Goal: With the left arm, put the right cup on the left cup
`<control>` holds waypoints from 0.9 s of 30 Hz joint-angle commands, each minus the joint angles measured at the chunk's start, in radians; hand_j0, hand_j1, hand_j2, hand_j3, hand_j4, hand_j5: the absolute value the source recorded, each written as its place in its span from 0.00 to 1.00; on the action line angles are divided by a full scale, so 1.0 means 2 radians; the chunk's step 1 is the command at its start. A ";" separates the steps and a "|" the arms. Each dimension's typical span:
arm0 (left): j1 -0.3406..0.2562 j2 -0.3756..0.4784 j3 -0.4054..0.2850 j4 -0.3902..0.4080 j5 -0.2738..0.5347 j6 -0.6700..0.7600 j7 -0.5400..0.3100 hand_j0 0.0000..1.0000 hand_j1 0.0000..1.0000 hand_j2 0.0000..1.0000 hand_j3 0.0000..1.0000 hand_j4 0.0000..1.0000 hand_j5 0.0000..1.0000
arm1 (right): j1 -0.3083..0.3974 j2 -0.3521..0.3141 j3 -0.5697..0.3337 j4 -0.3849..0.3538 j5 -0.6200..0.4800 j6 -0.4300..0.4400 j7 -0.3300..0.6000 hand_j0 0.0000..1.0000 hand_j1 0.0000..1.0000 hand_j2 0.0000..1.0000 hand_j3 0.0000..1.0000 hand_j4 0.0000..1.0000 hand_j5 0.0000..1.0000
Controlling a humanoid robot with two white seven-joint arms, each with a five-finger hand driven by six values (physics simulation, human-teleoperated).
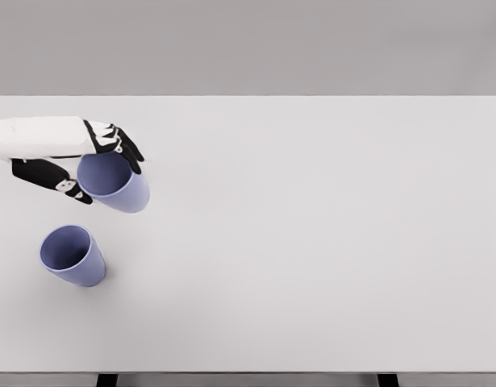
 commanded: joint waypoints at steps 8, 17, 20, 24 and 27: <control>0.001 0.118 0.011 -0.035 0.029 0.001 -0.001 0.43 0.43 0.43 0.43 0.43 0.43 | -0.001 0.000 0.000 0.000 0.000 0.000 0.000 1.00 1.00 1.00 1.00 1.00 1.00; 0.027 0.156 0.009 -0.042 0.028 0.001 -0.004 0.43 0.43 0.43 0.43 0.43 0.43 | -0.001 0.000 0.000 0.000 0.000 0.000 0.000 1.00 1.00 1.00 1.00 1.00 1.00; 0.038 0.155 0.010 -0.042 0.028 0.001 -0.003 0.43 0.43 0.43 0.43 0.43 0.43 | -0.001 0.000 -0.001 0.000 0.000 0.000 0.000 1.00 1.00 1.00 1.00 1.00 1.00; 0.040 0.150 0.010 -0.042 0.028 0.001 -0.003 0.43 0.43 0.43 0.43 0.43 0.43 | 0.000 0.000 0.000 0.000 0.000 0.000 0.000 1.00 1.00 1.00 1.00 1.00 1.00; 0.046 0.149 0.011 -0.042 0.028 0.001 -0.003 0.43 0.43 0.43 0.43 0.43 0.43 | -0.001 0.000 0.000 0.000 0.000 0.000 0.000 1.00 1.00 1.00 1.00 1.00 1.00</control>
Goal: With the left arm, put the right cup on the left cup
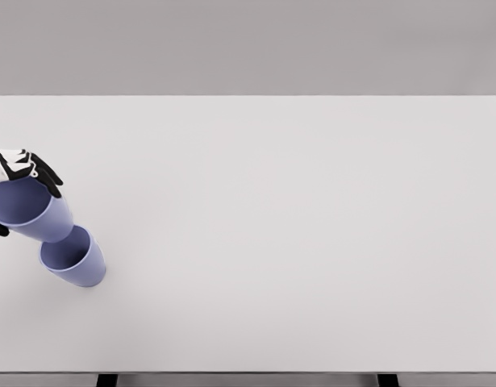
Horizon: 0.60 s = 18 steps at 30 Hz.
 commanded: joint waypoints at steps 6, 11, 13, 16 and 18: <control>0.008 0.003 0.001 0.000 0.004 0.001 0.002 0.44 0.44 0.44 0.44 0.44 0.44 | 0.000 0.000 0.000 0.000 0.000 0.000 0.000 1.00 1.00 1.00 1.00 1.00 1.00; 0.010 0.005 0.001 0.000 0.004 0.001 0.002 0.43 0.43 0.43 0.43 0.43 0.43 | 0.001 0.000 0.000 0.000 0.000 0.000 0.000 1.00 1.00 1.00 1.00 1.00 1.00; 0.010 0.004 0.001 0.000 0.004 0.001 0.002 0.43 0.43 0.43 0.43 0.43 0.43 | 0.000 0.000 0.000 0.000 0.000 0.000 0.000 1.00 1.00 1.00 1.00 1.00 1.00; 0.009 0.004 0.001 0.000 0.003 0.001 0.002 0.43 0.43 0.43 0.43 0.43 0.43 | 0.000 0.000 -0.001 0.000 0.000 0.000 0.000 1.00 1.00 1.00 1.00 1.00 1.00; 0.009 0.004 0.002 0.000 0.003 0.001 0.002 0.44 0.44 0.44 0.44 0.44 0.44 | 0.000 0.000 0.000 0.000 0.000 0.000 0.000 1.00 1.00 1.00 1.00 1.00 1.00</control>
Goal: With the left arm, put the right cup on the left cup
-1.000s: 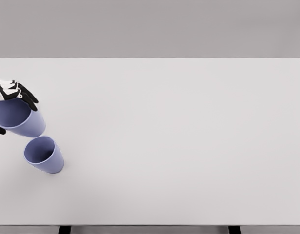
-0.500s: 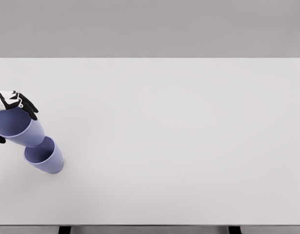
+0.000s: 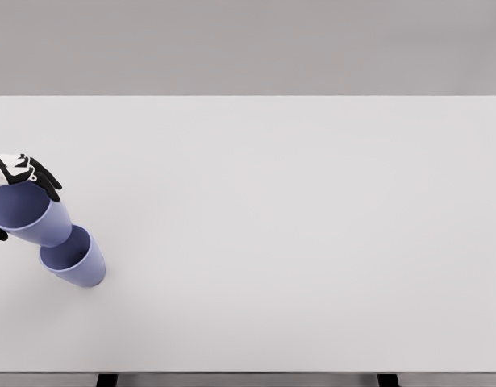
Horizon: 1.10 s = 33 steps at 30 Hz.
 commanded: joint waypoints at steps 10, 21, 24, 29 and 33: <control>0.000 0.021 0.006 0.000 0.004 0.001 0.001 0.44 0.44 0.44 0.44 0.44 0.44 | -0.001 0.000 0.000 0.000 0.000 0.000 0.000 1.00 1.00 1.00 1.00 1.00 1.00; 0.006 0.014 0.006 0.000 0.017 0.001 0.004 0.43 0.43 0.43 0.43 0.43 0.43 | -0.001 0.000 0.000 0.000 0.000 0.000 0.000 1.00 1.00 1.00 1.00 1.00 1.00; 0.009 0.011 0.006 -0.001 0.017 0.001 0.004 0.43 0.43 0.43 0.43 0.43 0.43 | -0.001 0.000 0.000 0.000 0.000 0.000 0.000 1.00 1.00 1.00 1.00 1.00 1.00; 0.016 -0.002 0.006 -0.001 0.019 0.001 0.005 0.43 0.43 0.43 0.43 0.43 0.43 | -0.001 0.000 0.000 0.000 0.000 0.000 0.000 1.00 1.00 1.00 1.00 1.00 1.00; 0.019 -0.007 0.005 -0.001 0.018 0.001 0.005 0.43 0.43 0.43 0.43 0.43 0.43 | -0.001 0.000 0.000 0.000 0.000 0.000 0.000 1.00 1.00 1.00 1.00 1.00 1.00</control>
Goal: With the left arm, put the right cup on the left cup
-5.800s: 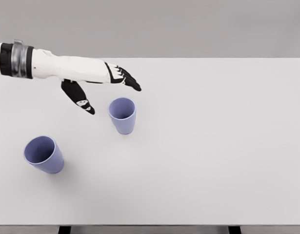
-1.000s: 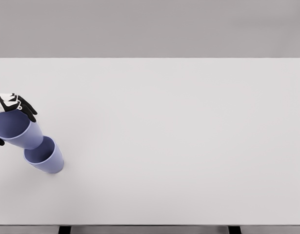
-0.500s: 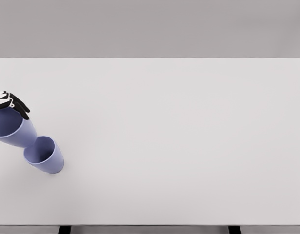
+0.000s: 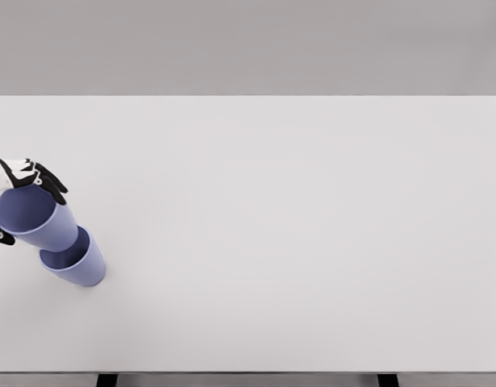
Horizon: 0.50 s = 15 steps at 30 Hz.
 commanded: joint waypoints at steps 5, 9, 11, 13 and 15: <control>0.004 -0.001 -0.001 0.000 -0.002 -0.001 -0.002 0.43 0.43 0.43 0.43 0.43 0.43 | 0.000 0.000 0.000 0.000 0.000 0.000 0.000 1.00 1.00 1.00 1.00 1.00 1.00; 0.013 0.001 -0.001 0.000 -0.002 -0.001 -0.002 0.50 0.50 0.50 0.50 0.50 0.50 | 0.000 0.000 0.000 0.000 0.000 0.000 0.000 1.00 1.00 1.00 1.00 1.00 1.00; 0.015 0.007 -0.001 0.000 -0.002 -0.001 -0.002 0.57 0.57 0.57 0.57 0.57 0.57 | 0.001 0.000 0.000 0.000 0.000 0.000 0.000 1.00 1.00 1.00 1.00 1.00 1.00; 0.015 0.008 -0.001 0.000 -0.002 -0.001 -0.002 0.65 0.65 0.65 0.65 0.65 0.65 | 0.000 0.000 0.000 0.000 0.000 0.000 0.000 1.00 1.00 1.00 1.00 1.00 1.00; 0.015 0.012 -0.001 0.000 -0.002 -0.001 -0.002 0.75 0.75 0.75 0.75 0.75 0.75 | 0.000 0.000 0.000 0.000 0.000 0.000 0.000 1.00 1.00 1.00 1.00 1.00 1.00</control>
